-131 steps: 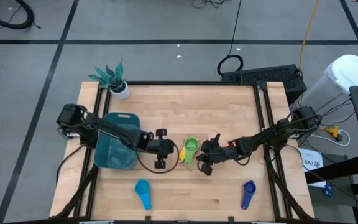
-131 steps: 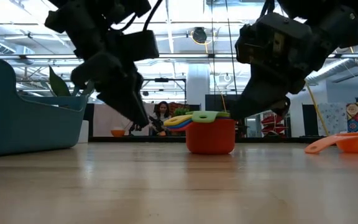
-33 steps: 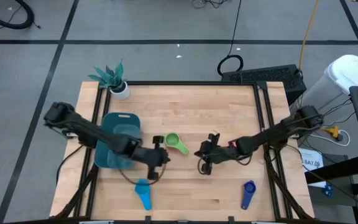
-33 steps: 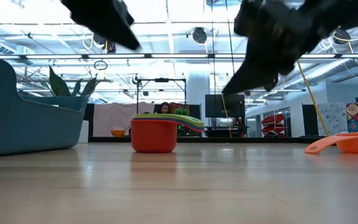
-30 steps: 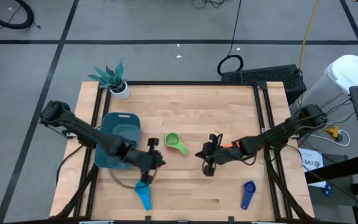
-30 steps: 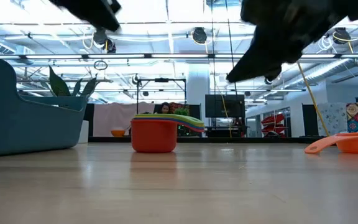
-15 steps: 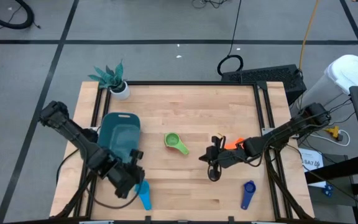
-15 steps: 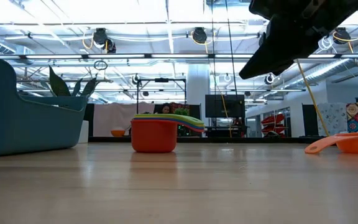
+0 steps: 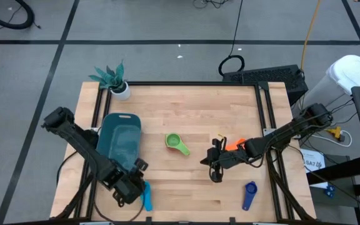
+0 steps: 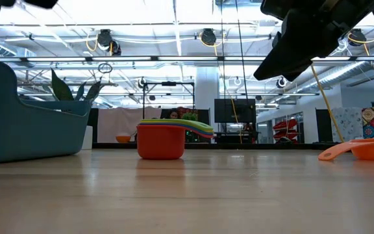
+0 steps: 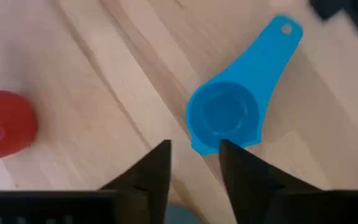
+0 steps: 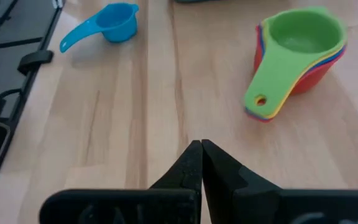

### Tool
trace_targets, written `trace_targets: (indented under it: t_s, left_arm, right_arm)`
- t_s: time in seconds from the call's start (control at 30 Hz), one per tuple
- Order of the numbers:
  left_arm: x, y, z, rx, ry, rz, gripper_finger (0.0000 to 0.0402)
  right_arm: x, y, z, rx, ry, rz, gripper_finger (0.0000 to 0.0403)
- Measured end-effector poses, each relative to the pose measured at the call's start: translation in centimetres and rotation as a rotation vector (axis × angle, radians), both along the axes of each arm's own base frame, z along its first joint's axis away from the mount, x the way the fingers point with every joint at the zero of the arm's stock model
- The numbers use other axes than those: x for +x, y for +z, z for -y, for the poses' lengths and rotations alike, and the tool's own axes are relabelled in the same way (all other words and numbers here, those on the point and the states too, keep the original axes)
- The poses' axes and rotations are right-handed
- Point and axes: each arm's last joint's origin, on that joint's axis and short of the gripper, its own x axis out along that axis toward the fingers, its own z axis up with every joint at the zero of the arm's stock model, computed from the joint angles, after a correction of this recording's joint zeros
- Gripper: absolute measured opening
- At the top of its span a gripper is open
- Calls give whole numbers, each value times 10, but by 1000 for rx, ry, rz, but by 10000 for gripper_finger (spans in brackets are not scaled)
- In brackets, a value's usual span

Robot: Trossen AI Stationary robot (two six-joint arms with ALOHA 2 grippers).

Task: Nest measuring cups in basket
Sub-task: Stack the light blue measuring cup on top of the green measuring cup

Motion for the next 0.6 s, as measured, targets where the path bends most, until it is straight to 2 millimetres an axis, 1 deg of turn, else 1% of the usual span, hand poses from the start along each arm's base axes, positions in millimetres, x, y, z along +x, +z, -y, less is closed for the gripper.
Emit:
trace_targets:
  t_s: [0.13, 0.2, 0.27, 0.33, 0.43, 0.6]
  left_arm:
    - [7, -19, 5, 56, -41, -49, 185]
    - [11, -27, 5, 75, -53, -73, 199]
    - [17, -36, 4, 82, -64, -107, 205]
    - [22, -45, 3, 88, -75, -140, 203]
    - [28, -54, 0, 102, -79, -167, 187]
    - [34, -56, -5, 90, -65, -164, 151]
  right_arm:
    - [-1, 0, -2, 16, -2, -1, 0]
    - [-1, 0, -4, 19, 2, 0, 0]
    - [-2, 0, -6, 26, 6, 2, 0]
    - [-3, 0, -8, 38, 3, 0, 0]
    - [-5, 0, -12, 52, 6, -1, 0]
    - [-7, 0, -17, 63, 17, -3, 0]
